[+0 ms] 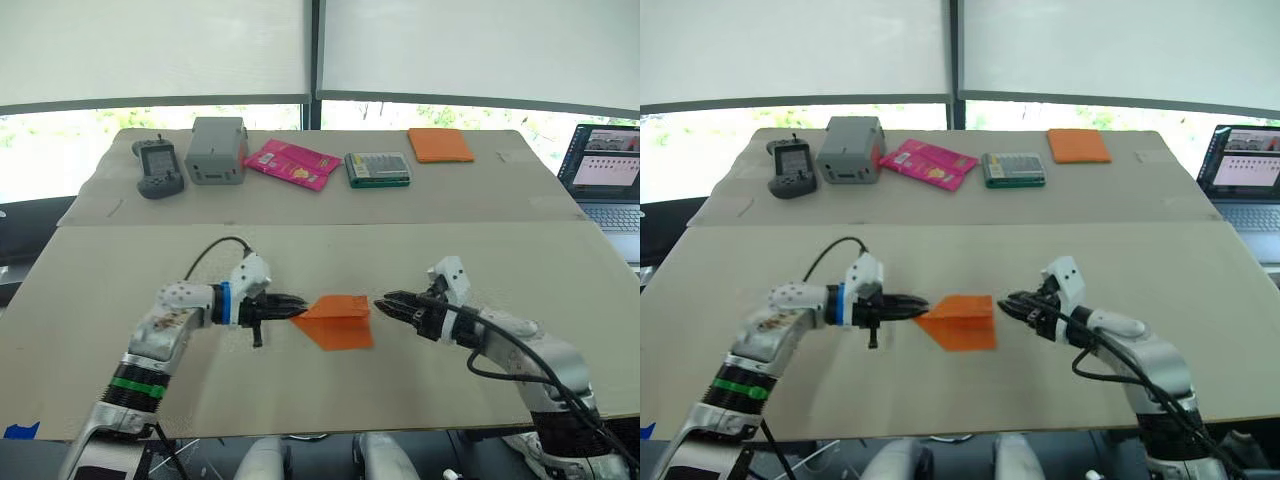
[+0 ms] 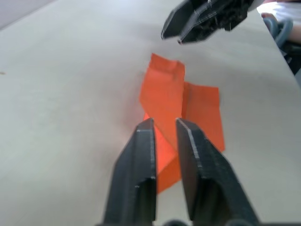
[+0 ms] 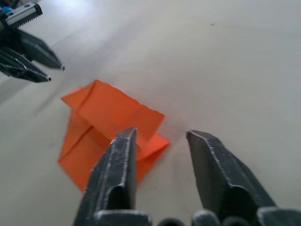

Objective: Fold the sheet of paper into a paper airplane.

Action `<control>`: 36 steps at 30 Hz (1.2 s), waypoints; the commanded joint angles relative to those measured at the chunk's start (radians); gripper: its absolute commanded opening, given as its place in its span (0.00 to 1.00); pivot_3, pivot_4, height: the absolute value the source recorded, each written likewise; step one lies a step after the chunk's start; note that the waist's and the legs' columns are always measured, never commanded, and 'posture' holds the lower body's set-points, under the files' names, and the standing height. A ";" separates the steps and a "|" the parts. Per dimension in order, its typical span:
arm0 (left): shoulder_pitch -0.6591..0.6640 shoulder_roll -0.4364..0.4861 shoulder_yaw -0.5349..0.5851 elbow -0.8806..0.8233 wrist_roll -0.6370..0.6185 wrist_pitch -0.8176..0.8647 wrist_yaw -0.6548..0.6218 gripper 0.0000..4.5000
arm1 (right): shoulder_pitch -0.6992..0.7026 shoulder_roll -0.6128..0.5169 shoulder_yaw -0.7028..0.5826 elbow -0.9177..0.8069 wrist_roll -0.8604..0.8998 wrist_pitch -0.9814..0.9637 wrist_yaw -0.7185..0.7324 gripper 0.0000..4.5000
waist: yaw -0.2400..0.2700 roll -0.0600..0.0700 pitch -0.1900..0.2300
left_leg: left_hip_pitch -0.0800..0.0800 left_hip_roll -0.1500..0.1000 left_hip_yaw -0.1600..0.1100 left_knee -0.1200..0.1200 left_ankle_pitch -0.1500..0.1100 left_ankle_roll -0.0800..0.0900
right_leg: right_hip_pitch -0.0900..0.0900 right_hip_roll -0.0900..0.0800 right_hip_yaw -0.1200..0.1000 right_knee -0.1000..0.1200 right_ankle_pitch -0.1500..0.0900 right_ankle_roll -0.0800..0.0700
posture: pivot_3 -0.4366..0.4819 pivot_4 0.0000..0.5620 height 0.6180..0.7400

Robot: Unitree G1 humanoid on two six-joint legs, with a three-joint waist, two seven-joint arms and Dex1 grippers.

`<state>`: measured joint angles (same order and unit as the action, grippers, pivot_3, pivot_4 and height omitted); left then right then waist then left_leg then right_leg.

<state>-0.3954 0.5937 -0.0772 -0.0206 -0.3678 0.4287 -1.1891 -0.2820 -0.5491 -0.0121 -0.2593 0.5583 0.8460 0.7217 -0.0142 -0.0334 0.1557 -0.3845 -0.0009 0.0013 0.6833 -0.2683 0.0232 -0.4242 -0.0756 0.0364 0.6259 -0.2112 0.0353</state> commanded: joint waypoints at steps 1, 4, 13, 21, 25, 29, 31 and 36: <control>0.026 0.026 0.060 -0.103 -0.068 0.072 0.033 0.49 | -0.052 -0.010 -0.007 0.007 0.038 0.050 0.018 0.73 | 0.001 0.000 0.000 | 0.000 0.000 0.000 0.000 0.000 0.000 | 0.000 0.000 0.000 0.000 0.000 0.000 | 0.48 0.27 1.00; 0.052 0.043 0.097 -0.147 -0.071 0.086 0.082 0.72 | -0.088 0.002 0.002 0.058 0.058 0.086 0.037 0.96 | 0.004 0.000 0.000 | 0.000 0.000 0.000 0.000 0.000 0.000 | 0.000 0.000 0.000 0.000 0.000 0.000 | 0.48 0.27 1.00; 0.141 0.090 0.077 -0.186 -0.022 0.070 0.140 0.93 | -0.177 0.051 0.054 0.255 0.076 0.123 0.127 1.00 | 0.000 0.000 0.000 | 0.000 0.000 0.001 0.000 0.000 0.000 | -0.001 0.000 0.000 0.000 0.000 0.000 | 0.48 0.27 1.00; 0.164 0.086 0.060 -0.136 0.007 0.029 0.159 0.94 | -0.219 0.049 0.082 0.347 0.090 0.113 0.298 0.50 | 0.002 0.000 0.000 | 0.000 0.000 0.001 0.000 0.000 0.000 | -0.001 0.000 0.000 0.000 0.000 0.000 | 0.48 0.27 1.00; 0.188 0.084 0.063 -0.139 -0.005 0.039 0.151 0.94 | -0.225 0.040 0.117 0.351 0.071 0.106 0.342 0.20 | 0.001 0.000 0.001 | 0.000 0.000 0.001 0.000 0.000 0.000 | -0.001 0.000 0.000 0.000 0.000 0.000 | 0.48 0.27 1.00; 0.208 0.079 0.084 -0.133 -0.021 0.044 0.157 0.94 | -0.232 0.032 0.132 0.324 0.068 0.094 0.374 0.00 | 0.000 0.000 0.001 | 0.000 0.000 0.001 -0.001 0.000 0.000 | -0.001 0.000 0.000 0.000 0.000 0.000 | 0.48 0.27 1.00; 0.212 0.077 0.094 -0.129 -0.029 0.048 0.159 0.94 | -0.239 0.029 0.132 0.313 0.065 0.082 0.389 0.00 | 0.000 0.000 0.001 | 0.000 0.000 0.001 -0.001 0.000 0.000 | -0.001 0.000 0.000 0.000 0.000 0.000 | 0.48 0.27 1.00; 0.225 0.076 0.118 -0.126 -0.088 0.096 0.145 0.94 | -0.312 0.030 0.073 0.280 0.077 0.004 0.397 0.00 | 0.001 0.001 0.001 | 0.000 0.000 0.001 -0.001 0.000 0.000 | -0.001 -0.001 0.000 0.000 0.000 0.000 | 0.48 0.27 1.00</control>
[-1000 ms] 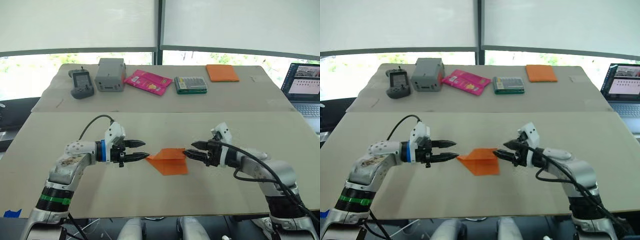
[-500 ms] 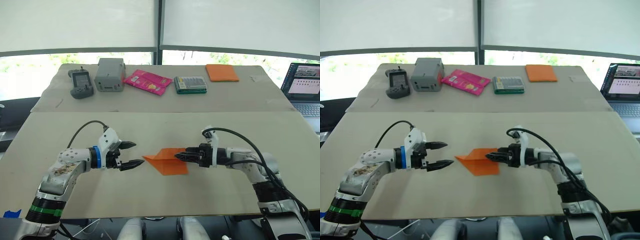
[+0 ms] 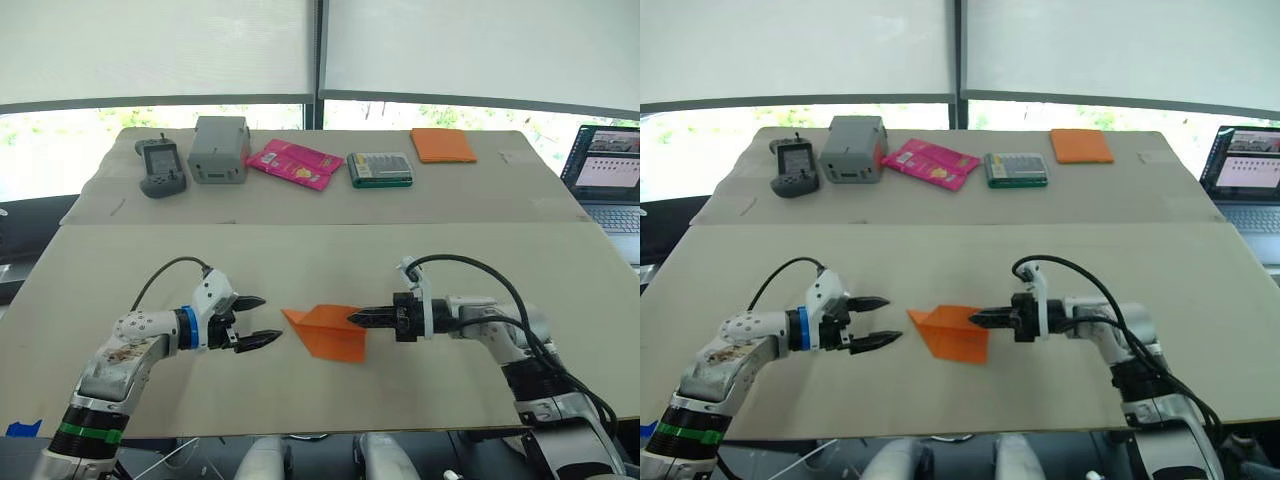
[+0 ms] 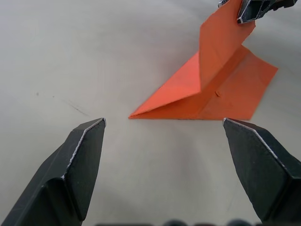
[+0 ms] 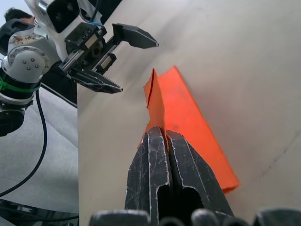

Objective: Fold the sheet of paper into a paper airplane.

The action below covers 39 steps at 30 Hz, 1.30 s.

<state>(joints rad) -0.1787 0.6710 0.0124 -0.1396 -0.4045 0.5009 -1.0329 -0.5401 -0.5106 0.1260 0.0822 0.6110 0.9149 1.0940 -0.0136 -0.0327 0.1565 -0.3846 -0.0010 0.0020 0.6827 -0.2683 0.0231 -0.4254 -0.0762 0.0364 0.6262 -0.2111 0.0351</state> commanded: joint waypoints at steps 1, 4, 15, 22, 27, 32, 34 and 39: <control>0.011 0.000 0.032 -0.010 -0.064 0.035 -0.015 0.94 | -0.066 -0.012 -0.073 -0.070 0.026 -0.082 0.030 0.00 | 0.000 0.000 0.000 | 0.000 0.000 0.000 0.000 0.000 0.000 | 0.000 0.000 0.000 0.000 0.000 0.000 | 0.48 0.27 1.00; 0.018 0.000 0.046 -0.017 -0.119 0.080 -0.029 0.94 | -0.107 -0.027 -0.087 -0.090 -0.006 -0.175 0.048 0.00 | 0.000 0.000 0.000 | 0.000 0.000 0.000 0.000 0.000 0.000 | -0.001 0.000 0.000 0.000 0.000 0.000 | 0.48 0.27 1.00; -0.014 0.018 0.028 0.020 -0.125 0.094 -0.055 0.94 | -0.202 -0.013 0.057 0.103 -0.511 -1.242 0.011 0.00 | -0.002 0.001 0.001 | 0.000 0.000 0.001 -0.001 0.000 0.000 | -0.001 0.001 0.000 0.000 0.000 0.000 | 0.48 0.27 1.00; -0.018 0.018 0.028 0.024 -0.120 0.096 -0.054 0.94 | -0.144 -0.064 0.070 0.296 -1.098 -1.981 -0.469 0.00 | 0.001 0.001 0.001 | 0.000 -0.001 0.002 -0.001 0.000 -0.001 | -0.001 -0.001 0.000 0.000 0.000 0.000 | 0.48 0.27 1.00; -0.015 0.022 0.025 0.023 -0.118 0.098 -0.056 0.94 | -0.041 -0.097 0.111 0.357 -1.263 -2.090 -0.660 0.00 | -0.003 0.001 0.001 | 0.000 -0.001 0.002 -0.002 0.001 -0.002 | -0.002 -0.001 0.002 0.000 0.000 -0.001 | 0.48 0.27 1.00; -0.012 0.026 0.022 0.019 -0.124 0.107 -0.063 0.94 | 0.003 -0.145 0.120 0.370 -1.207 -2.104 -0.706 0.20 | -0.012 0.001 0.001 | 0.002 0.000 0.003 -0.002 0.001 -0.001 | -0.001 0.000 0.004 0.001 0.000 -0.001 | 0.48 0.27 1.00; -0.012 0.027 0.021 0.019 -0.124 0.108 -0.065 0.94 | 0.003 -0.173 0.118 0.347 -1.177 -2.099 -0.703 0.37 | -0.015 0.001 0.001 | 0.003 0.000 0.003 -0.002 0.001 -0.001 | 0.000 0.000 0.004 0.001 0.000 -0.001 | 0.48 0.27 1.00; -0.019 0.033 0.022 0.029 -0.121 0.104 -0.076 0.94 | -0.005 -0.280 0.110 0.269 -1.031 -2.069 -0.654 0.74 | -0.018 0.000 0.001 | 0.004 0.000 0.003 -0.002 0.000 -0.001 | 0.000 0.000 0.004 0.001 0.000 -0.001 | 0.48 0.27 1.00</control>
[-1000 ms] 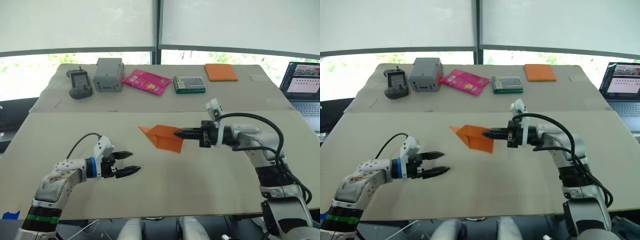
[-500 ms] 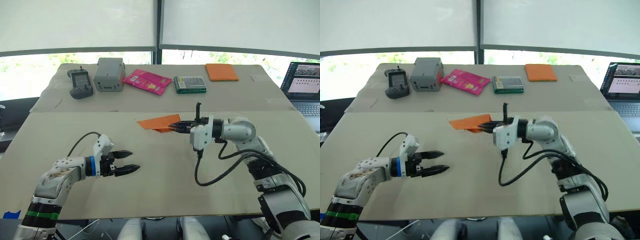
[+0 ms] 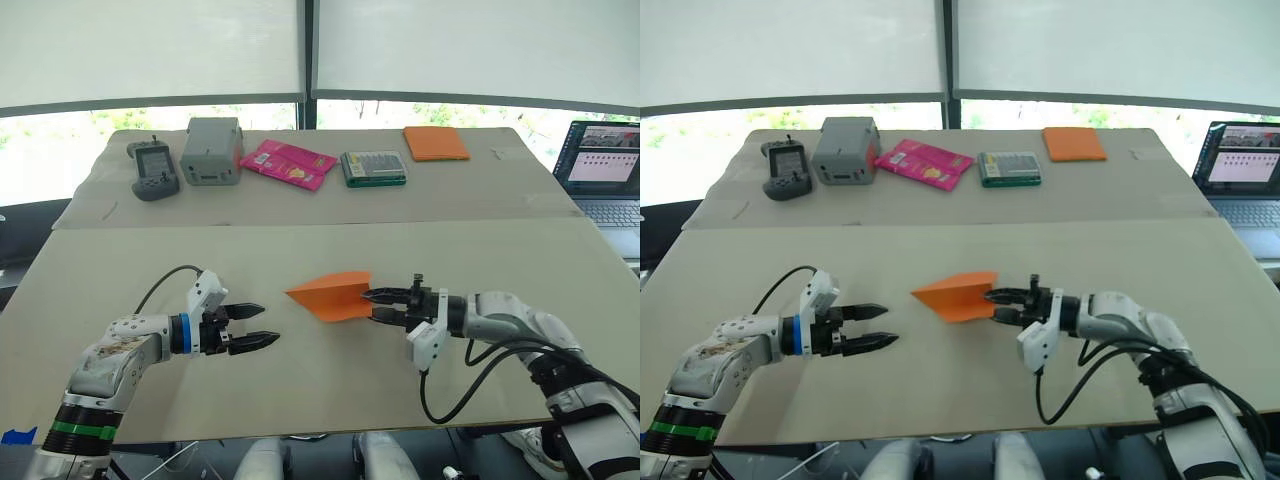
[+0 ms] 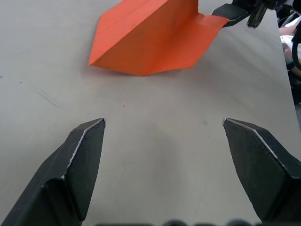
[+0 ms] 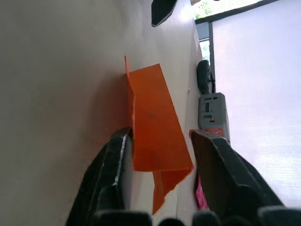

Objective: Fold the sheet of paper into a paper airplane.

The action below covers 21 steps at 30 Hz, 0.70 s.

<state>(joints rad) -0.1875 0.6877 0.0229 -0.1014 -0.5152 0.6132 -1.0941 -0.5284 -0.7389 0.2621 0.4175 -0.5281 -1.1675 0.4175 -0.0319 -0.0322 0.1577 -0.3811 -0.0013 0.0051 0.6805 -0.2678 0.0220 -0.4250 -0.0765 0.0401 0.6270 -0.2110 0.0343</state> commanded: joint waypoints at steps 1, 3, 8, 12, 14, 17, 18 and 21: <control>-0.012 0.018 0.012 -0.007 -0.010 -0.008 -0.016 0.94 | -0.018 -0.072 -0.028 -0.083 0.149 0.035 0.040 0.82 | 0.000 0.000 0.000 | 0.000 0.000 0.000 0.000 0.000 0.000 | 0.000 0.000 0.000 0.000 0.000 0.000 | 0.48 0.27 1.00; -0.014 0.018 0.012 -0.006 -0.011 -0.009 -0.018 0.94 | -0.021 -0.101 -0.014 -0.108 0.234 0.088 0.091 0.98 | 0.000 0.000 0.000 | 0.000 0.000 0.000 0.000 0.000 0.000 | 0.001 0.000 0.000 -0.001 0.000 0.000 | 0.48 0.27 1.00; -0.022 0.010 0.005 -0.012 -0.013 -0.007 -0.011 0.94 | -0.018 -0.084 0.020 -0.196 0.530 0.458 0.323 0.99 | -0.001 0.000 0.000 | 0.001 0.001 0.000 0.000 0.000 0.000 | 0.001 0.000 0.000 -0.001 0.000 0.000 | 0.48 0.27 1.00; -0.024 0.002 0.001 -0.021 -0.014 -0.004 -0.005 0.94 | 0.011 -0.034 0.023 -0.295 0.710 0.786 0.464 0.80 | 0.002 0.000 0.000 | 0.000 0.002 -0.001 0.000 0.000 0.001 | 0.001 0.000 0.000 0.000 0.000 0.000 | 0.48 0.27 1.00; -0.023 0.001 -0.001 -0.023 -0.010 -0.008 -0.002 0.94 | 0.009 -0.005 0.017 -0.311 0.721 0.910 0.478 0.64 | 0.005 0.000 0.000 | 0.000 0.002 -0.001 0.000 0.000 0.001 | 0.001 0.000 -0.001 -0.001 0.000 0.000 | 0.48 0.27 1.00; -0.022 0.000 0.000 -0.026 -0.009 -0.008 0.000 0.94 | 0.002 0.034 0.013 -0.310 0.706 1.029 0.488 0.42 | 0.014 0.000 0.000 | 0.000 0.001 -0.001 0.000 0.000 0.001 | 0.001 0.000 -0.001 -0.001 0.000 0.000 | 0.48 0.27 1.00; -0.021 0.000 0.000 -0.027 -0.008 -0.009 0.002 0.94 | 0.001 0.050 0.008 -0.309 0.708 1.067 0.486 0.34 | 0.015 0.000 0.000 | 0.000 0.001 -0.001 0.000 0.000 0.001 | 0.001 0.000 -0.001 -0.001 0.000 0.000 | 0.48 0.27 1.00; -0.017 -0.002 0.000 -0.031 -0.007 -0.010 0.009 0.94 | -0.001 0.086 -0.005 -0.308 0.701 1.144 0.476 0.12 | 0.019 0.000 0.000 | -0.001 0.001 -0.001 0.000 0.000 0.001 | 0.000 0.000 -0.001 -0.001 0.000 0.000 | 0.48 0.27 1.00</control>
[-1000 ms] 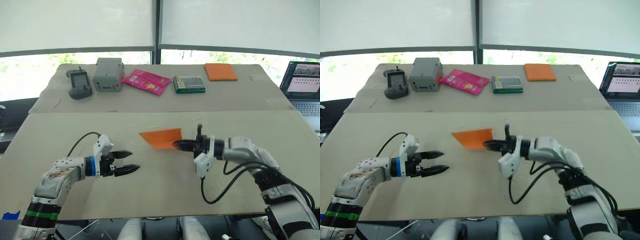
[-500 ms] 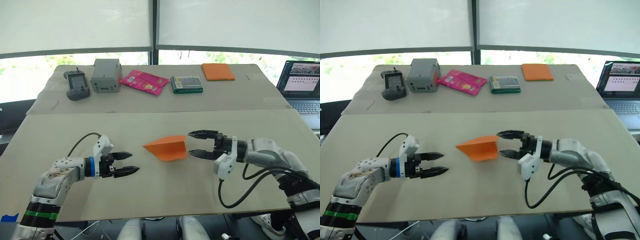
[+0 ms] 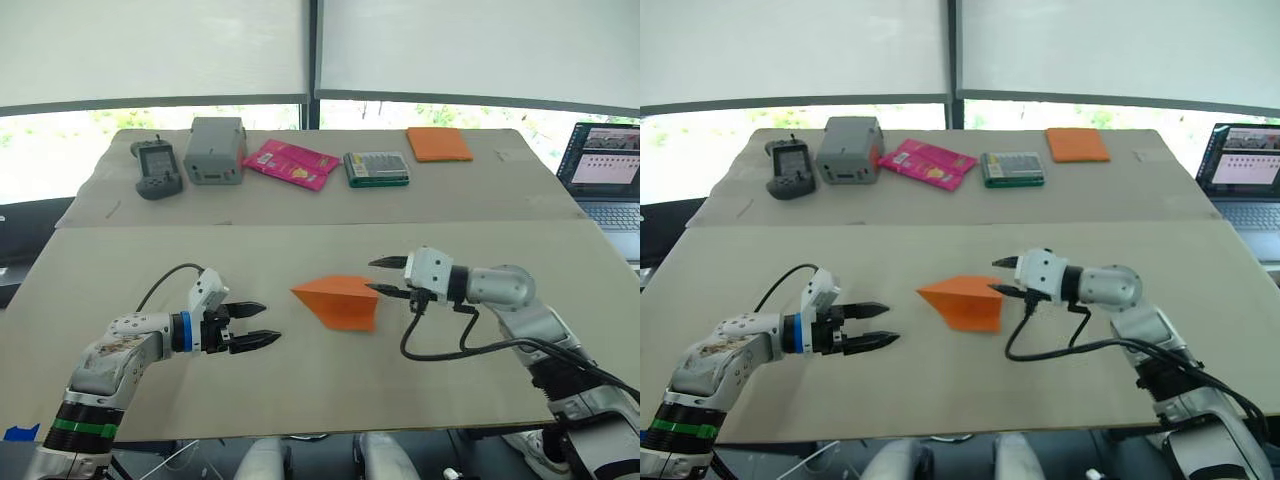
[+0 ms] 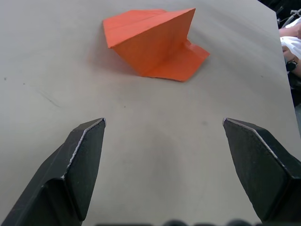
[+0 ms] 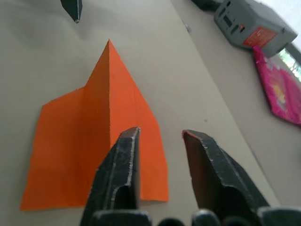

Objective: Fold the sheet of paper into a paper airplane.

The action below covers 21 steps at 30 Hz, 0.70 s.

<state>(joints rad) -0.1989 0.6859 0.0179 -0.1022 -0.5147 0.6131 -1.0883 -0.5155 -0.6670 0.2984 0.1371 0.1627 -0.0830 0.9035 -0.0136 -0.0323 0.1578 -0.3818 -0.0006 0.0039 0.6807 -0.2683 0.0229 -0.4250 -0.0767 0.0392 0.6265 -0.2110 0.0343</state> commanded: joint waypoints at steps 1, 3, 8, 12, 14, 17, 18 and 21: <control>-0.004 -0.001 0.004 -0.031 -0.007 -0.011 0.005 0.94 | -0.014 0.023 -0.046 -0.026 0.005 0.090 -0.017 0.04 | 0.002 0.000 0.000 | 0.000 0.000 0.000 0.000 0.000 0.000 | 0.000 0.000 0.000 0.000 0.000 0.000 | 0.48 0.27 1.00; -0.001 -0.002 0.000 -0.031 -0.003 -0.016 0.008 0.94 | -0.012 0.030 -0.043 -0.024 -0.007 0.110 -0.007 0.02 | 0.002 0.000 0.000 | 0.000 0.000 0.000 0.000 0.000 0.000 | 0.000 0.000 0.000 0.000 0.000 0.000 | 0.48 0.27 1.00; -0.002 -0.003 -0.005 -0.026 0.005 -0.025 0.010 0.94 | 0.068 0.008 -0.024 -0.089 -0.023 0.088 0.055 0.02 | 0.002 0.000 0.000 | -0.001 0.000 0.000 0.000 0.000 0.000 | 0.000 0.000 -0.001 0.000 0.000 0.000 | 0.48 0.27 1.00; -0.004 0.000 -0.006 -0.018 0.011 -0.033 0.007 0.94 | 0.142 0.008 -0.033 -0.168 -0.018 0.096 0.071 0.02 | 0.001 0.000 0.000 | -0.001 0.000 0.000 0.000 0.000 0.000 | 0.000 0.000 -0.001 0.000 0.000 0.000 | 0.48 0.27 1.00; -0.005 0.002 -0.007 -0.015 0.013 -0.035 0.005 0.94 | 0.176 0.016 -0.036 -0.197 -0.016 0.105 0.064 0.02 | -0.001 0.000 0.000 | -0.001 0.000 0.000 0.001 0.000 0.000 | 0.000 0.000 -0.001 0.000 0.000 0.000 | 0.48 0.27 1.00; -0.012 0.003 -0.012 -0.006 0.015 -0.041 0.002 0.94 | 0.222 0.022 -0.028 -0.222 -0.043 0.085 0.045 0.02 | 0.000 0.000 0.000 | 0.000 0.000 0.000 0.000 0.000 0.000 | 0.000 0.001 -0.001 0.000 0.000 0.000 | 0.48 0.27 1.00; -0.015 0.004 -0.015 -0.004 0.016 -0.043 0.000 0.94 | 0.234 0.023 -0.026 -0.225 -0.057 0.075 0.035 0.02 | 0.000 0.000 0.000 | 0.000 0.000 0.000 0.000 0.000 0.000 | 0.000 0.001 -0.001 0.000 0.000 0.000 | 0.48 0.27 1.00; -0.023 0.007 -0.018 0.004 0.017 -0.046 -0.005 0.94 | 0.257 0.038 -0.021 -0.218 -0.092 0.055 0.009 0.02 | 0.000 0.000 0.000 | 0.000 -0.001 0.000 0.001 0.000 0.000 | 0.000 0.001 -0.001 0.000 0.000 0.000 | 0.48 0.27 1.00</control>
<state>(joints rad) -0.2026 0.6812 -0.0026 -0.0937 -0.5026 0.5842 -1.0824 -0.2604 -0.6360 0.2918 -0.0531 0.0835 0.0045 0.9320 -0.0133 -0.0323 0.1578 -0.3820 -0.0012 0.0042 0.6813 -0.2683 0.0229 -0.4249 -0.0761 0.0385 0.6266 -0.2111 0.0345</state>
